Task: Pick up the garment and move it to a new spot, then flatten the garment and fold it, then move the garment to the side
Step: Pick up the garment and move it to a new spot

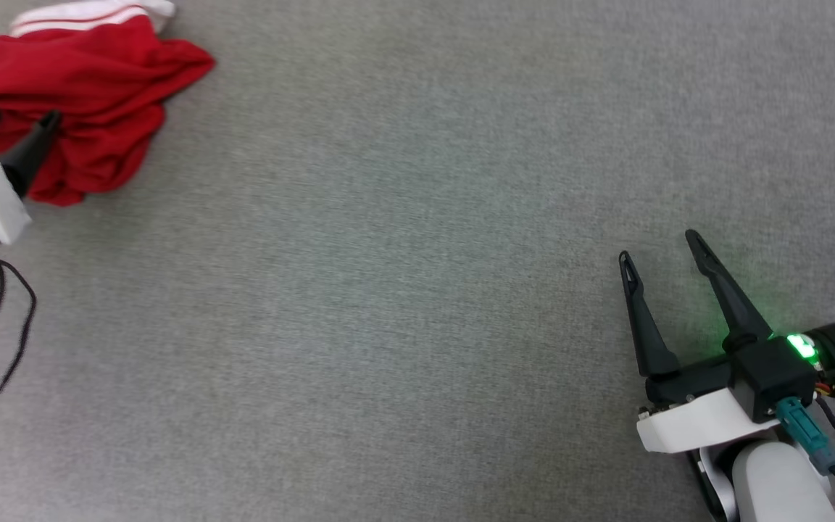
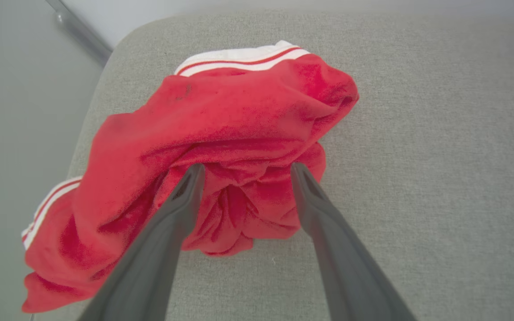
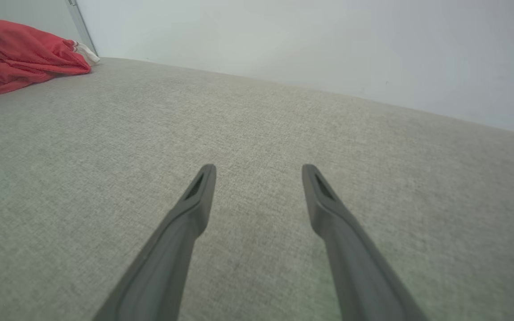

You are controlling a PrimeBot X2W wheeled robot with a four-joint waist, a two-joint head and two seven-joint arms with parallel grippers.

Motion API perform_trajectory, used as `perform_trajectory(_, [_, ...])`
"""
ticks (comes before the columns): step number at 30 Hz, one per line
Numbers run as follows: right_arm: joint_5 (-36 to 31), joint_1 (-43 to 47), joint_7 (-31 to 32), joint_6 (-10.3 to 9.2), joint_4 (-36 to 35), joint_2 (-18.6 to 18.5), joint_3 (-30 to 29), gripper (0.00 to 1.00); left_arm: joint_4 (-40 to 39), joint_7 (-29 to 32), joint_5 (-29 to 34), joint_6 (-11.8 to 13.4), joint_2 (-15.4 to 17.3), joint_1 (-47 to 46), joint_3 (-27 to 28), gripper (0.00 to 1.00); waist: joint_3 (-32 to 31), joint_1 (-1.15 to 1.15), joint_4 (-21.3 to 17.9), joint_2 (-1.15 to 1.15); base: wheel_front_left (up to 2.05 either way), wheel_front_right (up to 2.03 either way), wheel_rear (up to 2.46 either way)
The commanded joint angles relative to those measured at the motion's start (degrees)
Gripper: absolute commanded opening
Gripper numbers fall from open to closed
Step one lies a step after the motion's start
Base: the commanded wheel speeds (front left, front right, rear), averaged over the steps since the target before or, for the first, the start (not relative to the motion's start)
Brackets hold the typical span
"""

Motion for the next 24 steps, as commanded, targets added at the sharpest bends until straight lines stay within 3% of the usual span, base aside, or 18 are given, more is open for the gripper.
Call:
perform_trajectory(1, [-0.07,-0.83,-0.12,-0.02,-0.28,0.02,0.03,1.0,0.37,0.68,-0.69,0.08,0.32,-0.59,-0.38,1.0,2.21,-0.02,-1.91,0.0,0.0,0.0,0.0])
perform_trajectory(11, [-0.76,-1.69,-0.05,-0.04,-0.95,-0.07,0.18,1.0,4.89,10.59,-10.97,0.08,5.24,-8.44,-5.83,1.0,7.15,-0.02,-4.91,0.0,0.0,0.0,0.0])
perform_trajectory(19, [-1.2,-1.68,0.1,-0.05,-1.12,-0.2,-0.54,1.0,9.43,13.9,-14.54,0.08,4.76,-8.69,-10.78,1.0,8.77,-0.02,-5.7,0.0,0.0,0.0,0.0])
perform_trajectory(20, [-1.26,-1.67,0.1,-0.05,-1.11,-0.2,-0.63,1.0,9.68,14.33,-15.15,0.08,4.38,-8.58,-11.47,0.34,8.79,-0.02,-5.65,0.0,0.0,0.0,0.0])
perform_trajectory(21, [-1.33,-1.69,0.1,-0.05,-1.02,-0.21,-0.66,1.0,9.87,14.5,-15.73,0.07,4.09,-8.42,-12.04,0.0,8.74,-0.02,-5.59,0.0,0.0,0.0,0.0])
perform_trajectory(24, [-1.47,-1.84,0.1,-0.05,-0.75,-0.21,-0.56,1.0,9.39,12.86,-16.85,-0.03,3.9,-8.35,-13.32,0.0,7.92,-0.02,-5.38,0.0,0.0,0.0,0.0])
